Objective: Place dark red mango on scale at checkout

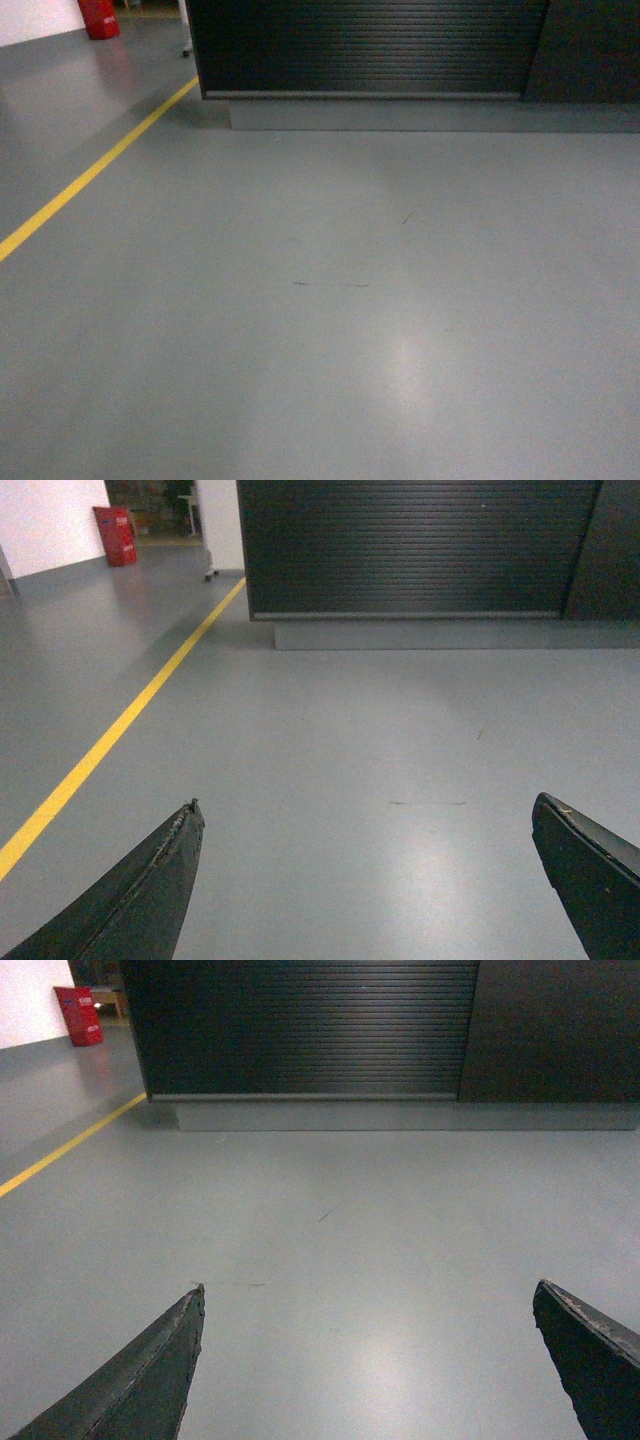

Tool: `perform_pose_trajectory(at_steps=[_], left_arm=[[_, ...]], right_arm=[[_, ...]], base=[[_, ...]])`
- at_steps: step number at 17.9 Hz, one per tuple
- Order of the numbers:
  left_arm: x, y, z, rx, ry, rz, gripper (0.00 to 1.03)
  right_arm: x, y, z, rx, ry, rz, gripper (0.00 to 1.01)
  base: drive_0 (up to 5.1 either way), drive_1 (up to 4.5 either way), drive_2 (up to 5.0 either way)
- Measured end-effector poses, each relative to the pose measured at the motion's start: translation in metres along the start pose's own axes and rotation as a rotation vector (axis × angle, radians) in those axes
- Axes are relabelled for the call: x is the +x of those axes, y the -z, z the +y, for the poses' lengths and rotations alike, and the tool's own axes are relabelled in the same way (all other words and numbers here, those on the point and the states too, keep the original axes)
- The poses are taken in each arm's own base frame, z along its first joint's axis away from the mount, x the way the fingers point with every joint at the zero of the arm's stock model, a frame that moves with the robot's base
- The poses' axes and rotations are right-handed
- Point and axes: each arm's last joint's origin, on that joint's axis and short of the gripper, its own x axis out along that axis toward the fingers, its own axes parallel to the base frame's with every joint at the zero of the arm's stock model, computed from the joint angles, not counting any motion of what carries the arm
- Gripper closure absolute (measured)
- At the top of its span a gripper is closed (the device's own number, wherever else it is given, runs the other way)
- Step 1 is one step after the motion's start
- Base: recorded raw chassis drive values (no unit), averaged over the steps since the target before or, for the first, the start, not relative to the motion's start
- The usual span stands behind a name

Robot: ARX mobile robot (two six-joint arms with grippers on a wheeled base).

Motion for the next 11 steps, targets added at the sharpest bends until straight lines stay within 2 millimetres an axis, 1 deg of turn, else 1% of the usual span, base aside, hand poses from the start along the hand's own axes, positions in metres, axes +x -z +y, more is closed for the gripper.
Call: perform_pose_trajectory(at_steps=[11], left_arm=[[0.0000, 0.0000, 0.0000, 0.000, 0.000, 0.000, 0.05]], right_arm=[[0.0000, 0.0000, 0.0000, 0.000, 0.000, 0.000, 0.03]], base=[[0.0, 0.00, 0.0]])
